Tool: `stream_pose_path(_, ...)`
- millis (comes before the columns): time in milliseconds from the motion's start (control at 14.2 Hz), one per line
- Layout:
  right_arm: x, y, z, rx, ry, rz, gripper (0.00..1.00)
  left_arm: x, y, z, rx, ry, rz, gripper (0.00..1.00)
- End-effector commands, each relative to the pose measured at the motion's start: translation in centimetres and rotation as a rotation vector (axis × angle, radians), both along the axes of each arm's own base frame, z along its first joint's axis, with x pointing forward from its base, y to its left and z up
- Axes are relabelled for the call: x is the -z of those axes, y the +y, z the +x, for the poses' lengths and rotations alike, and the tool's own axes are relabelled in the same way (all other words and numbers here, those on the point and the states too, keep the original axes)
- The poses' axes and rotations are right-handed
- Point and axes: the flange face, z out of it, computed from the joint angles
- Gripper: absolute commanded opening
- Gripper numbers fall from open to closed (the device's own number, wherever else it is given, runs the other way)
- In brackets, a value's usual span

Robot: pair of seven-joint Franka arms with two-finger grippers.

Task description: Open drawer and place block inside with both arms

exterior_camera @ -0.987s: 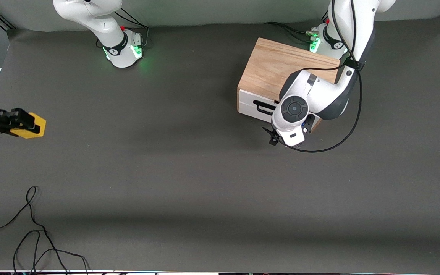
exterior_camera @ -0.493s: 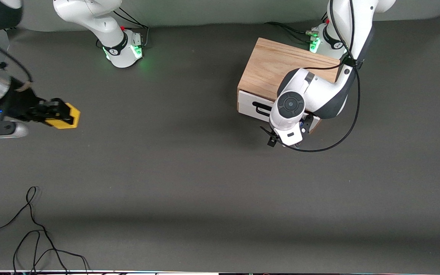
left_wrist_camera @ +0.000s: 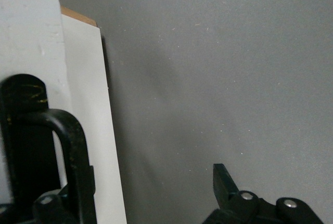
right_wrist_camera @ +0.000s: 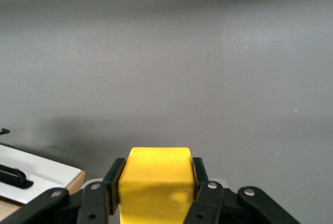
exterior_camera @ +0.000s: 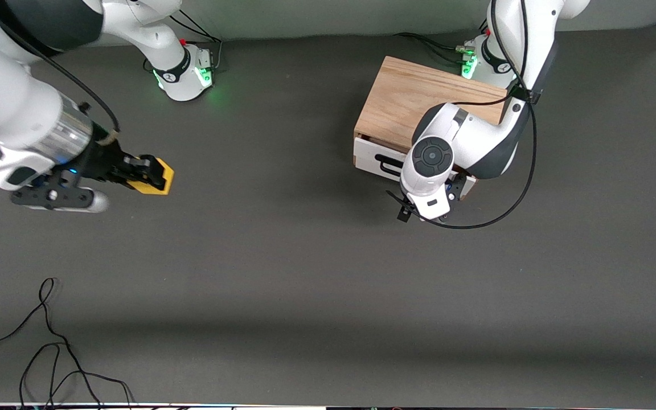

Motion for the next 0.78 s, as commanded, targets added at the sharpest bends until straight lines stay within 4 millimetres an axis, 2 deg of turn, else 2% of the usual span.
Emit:
stream_pose_path(0, 3.0, 1.3, 2.2, 0.033, -0.015, 0.014, 0.0, -1.8, 0.2, 3.9, 0.028, -0.119, -0.016, 0.99)
stream_pose_path(211, 6.8, 2.4, 4.4, 0.039, -0.034, 0.012, 0.0, -1.8, 0.6, 2.9, 0.026, -0.026, 0.035, 0.99)
stream_pose_path(493, 11.5, 3.2, 6.8, 0.04, -0.051, 0.012, 0.0, -4.2, 0.3, 3.0, 0.001, 0.071, 0.05, 0.99)
stream_pose_path(705, 14.2, 2.3, 8.2, 0.005, -0.066, -0.015, 0.0, -4.5, 0.2, 2.8, 0.003, 0.097, 0.065, 0.99)
